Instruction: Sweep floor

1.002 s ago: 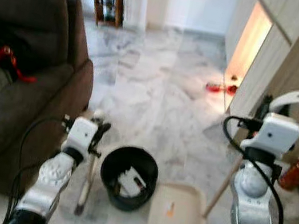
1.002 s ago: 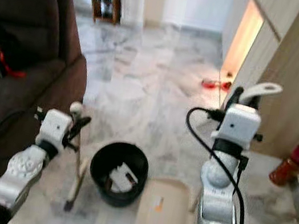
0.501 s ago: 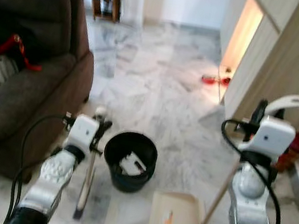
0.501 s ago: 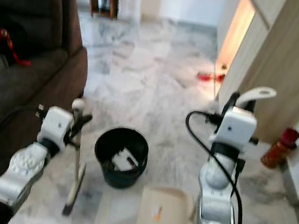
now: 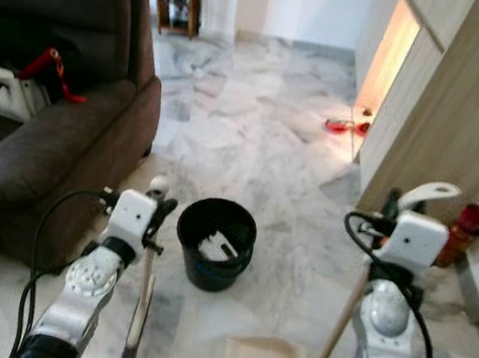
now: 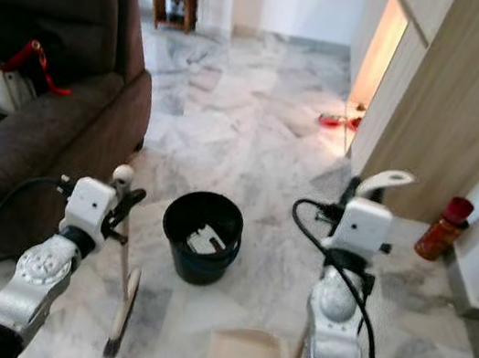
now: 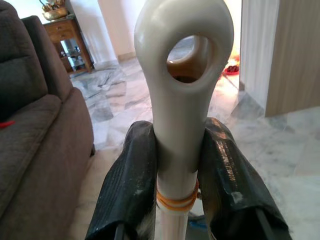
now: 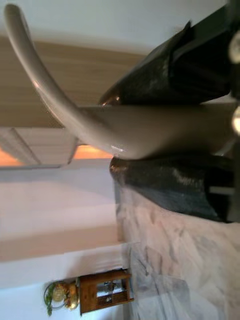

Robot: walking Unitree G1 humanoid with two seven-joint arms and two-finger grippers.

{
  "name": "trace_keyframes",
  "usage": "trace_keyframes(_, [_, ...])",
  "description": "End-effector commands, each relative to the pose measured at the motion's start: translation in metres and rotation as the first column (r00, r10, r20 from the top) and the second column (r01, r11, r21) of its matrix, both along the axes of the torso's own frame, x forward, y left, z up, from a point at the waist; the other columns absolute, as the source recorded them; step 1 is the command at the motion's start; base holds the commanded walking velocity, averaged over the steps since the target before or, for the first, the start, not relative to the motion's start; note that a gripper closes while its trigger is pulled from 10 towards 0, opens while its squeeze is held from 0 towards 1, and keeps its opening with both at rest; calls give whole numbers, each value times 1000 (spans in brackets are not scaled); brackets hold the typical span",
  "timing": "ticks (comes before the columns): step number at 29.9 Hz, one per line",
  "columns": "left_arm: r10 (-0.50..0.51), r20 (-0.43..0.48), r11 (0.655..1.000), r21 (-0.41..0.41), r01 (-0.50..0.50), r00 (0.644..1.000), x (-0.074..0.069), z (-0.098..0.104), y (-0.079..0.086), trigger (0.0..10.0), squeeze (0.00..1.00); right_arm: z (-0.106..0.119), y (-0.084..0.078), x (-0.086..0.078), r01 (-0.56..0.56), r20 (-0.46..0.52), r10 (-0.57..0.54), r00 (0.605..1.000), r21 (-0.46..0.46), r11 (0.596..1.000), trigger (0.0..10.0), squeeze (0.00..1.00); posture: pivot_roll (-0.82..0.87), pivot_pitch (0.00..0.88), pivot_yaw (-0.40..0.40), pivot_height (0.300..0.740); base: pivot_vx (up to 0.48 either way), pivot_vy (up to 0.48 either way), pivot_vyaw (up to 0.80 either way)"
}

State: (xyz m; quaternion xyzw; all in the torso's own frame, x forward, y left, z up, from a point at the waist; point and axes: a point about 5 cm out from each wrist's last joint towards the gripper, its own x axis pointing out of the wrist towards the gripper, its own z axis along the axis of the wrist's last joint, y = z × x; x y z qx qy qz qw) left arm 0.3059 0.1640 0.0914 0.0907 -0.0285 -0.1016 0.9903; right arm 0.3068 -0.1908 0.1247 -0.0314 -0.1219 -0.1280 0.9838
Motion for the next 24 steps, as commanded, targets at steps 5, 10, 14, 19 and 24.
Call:
trace_keyframes(5, [-8, 62, 999, -52, 11, 998, 8, 13, -7, 10000, 0, -17, 1, -2, -26, -38, 29, 999, 59, 998, 10000, 0, -39, 0, 26, 740, 0, 0, 0])
trace_keyframes(10, [-26, 60, 997, -67, 31, 998, 8, 12, -12, 10000, 0, -20, 4, -7, -50, -24, 52, 998, 70, 996, 10000, 0, -47, 0, 28, 740, 0, 0, 0])
trace_keyframes(14, [-29, 59, 997, -74, 34, 998, 8, 11, -13, 10000, 0, -21, 4, -7, -58, -21, 60, 998, 72, 996, 10000, 0, -45, 0, 26, 740, 0, 0, 0])
trace_keyframes(19, [-29, 56, 996, -81, 33, 998, 7, 10, -13, 10000, 0, -23, 3, -7, -63, -18, 64, 998, 75, 995, 10000, 0, -41, 0, 23, 740, 0, 0, 0])
trace_keyframes(24, [-31, 47, 994, -99, 35, 998, 6, 9, -14, 10000, 0, -20, -2, -8, -2, 15, 1, 1000, 78, 997, 10000, 0, -40, 0, 25, 740, 0, 0, 0])
